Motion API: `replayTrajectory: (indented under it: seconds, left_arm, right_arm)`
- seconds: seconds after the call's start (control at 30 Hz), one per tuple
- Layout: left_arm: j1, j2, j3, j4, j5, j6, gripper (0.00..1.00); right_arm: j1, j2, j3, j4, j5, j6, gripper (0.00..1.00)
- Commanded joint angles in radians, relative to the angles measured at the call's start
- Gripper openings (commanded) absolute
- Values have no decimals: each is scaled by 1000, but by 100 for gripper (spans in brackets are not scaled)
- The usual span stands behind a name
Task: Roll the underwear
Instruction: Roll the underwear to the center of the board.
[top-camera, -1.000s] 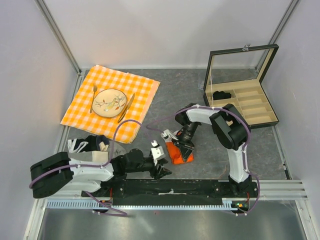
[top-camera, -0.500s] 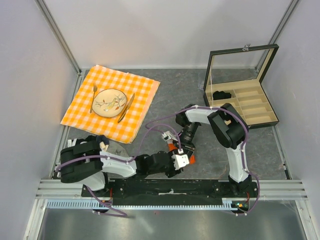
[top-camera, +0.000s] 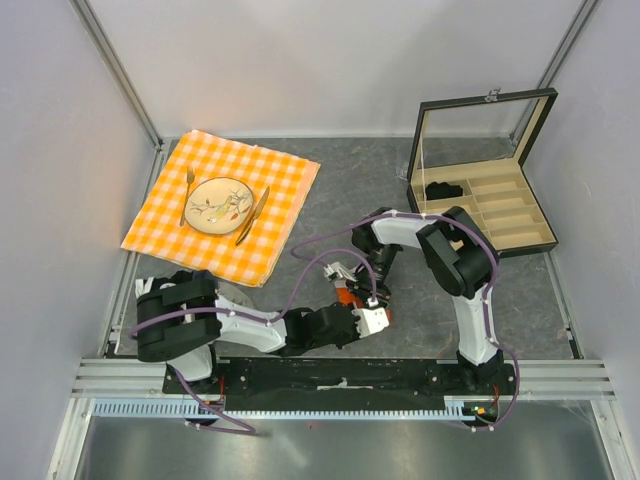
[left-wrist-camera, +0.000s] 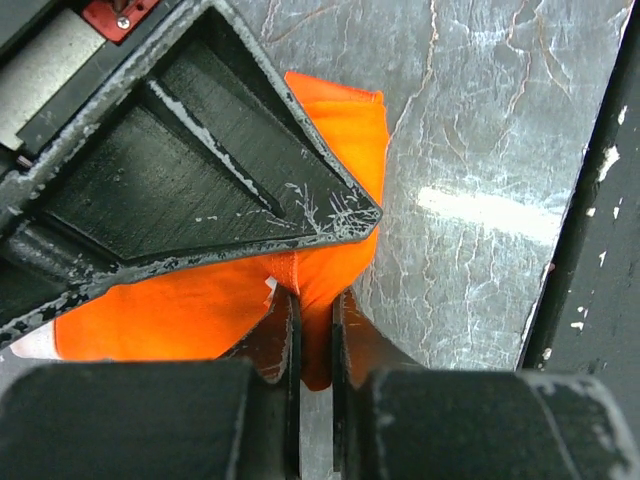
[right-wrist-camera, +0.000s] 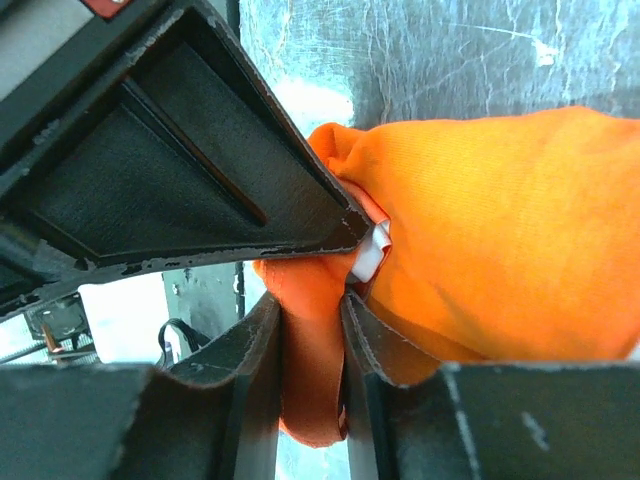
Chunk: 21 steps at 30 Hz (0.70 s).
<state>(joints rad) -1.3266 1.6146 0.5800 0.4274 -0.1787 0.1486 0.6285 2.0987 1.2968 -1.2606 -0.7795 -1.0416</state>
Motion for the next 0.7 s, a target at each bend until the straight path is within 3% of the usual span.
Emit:
replayTrajectory:
  seconds: [0.0, 0.1, 0.43, 0.67]
  left_arm:
    - [10, -5, -3, -38, 41, -115, 2]
    - [43, -24, -45, -12, 106, -190, 2]
    - [208, -21, -154, 146, 370, -345, 2]
    - [343, 13, -175, 211, 571, -466, 2]
  right_arm:
    - [-15, -54, -14, 167, 108, -29, 35]
    - [-56, -126, -4, 174, 95, -26, 42]
    - [-236, -325, -39, 171, 36, -74, 43]
    - [-227, -558, -212, 302, -50, -244, 44]
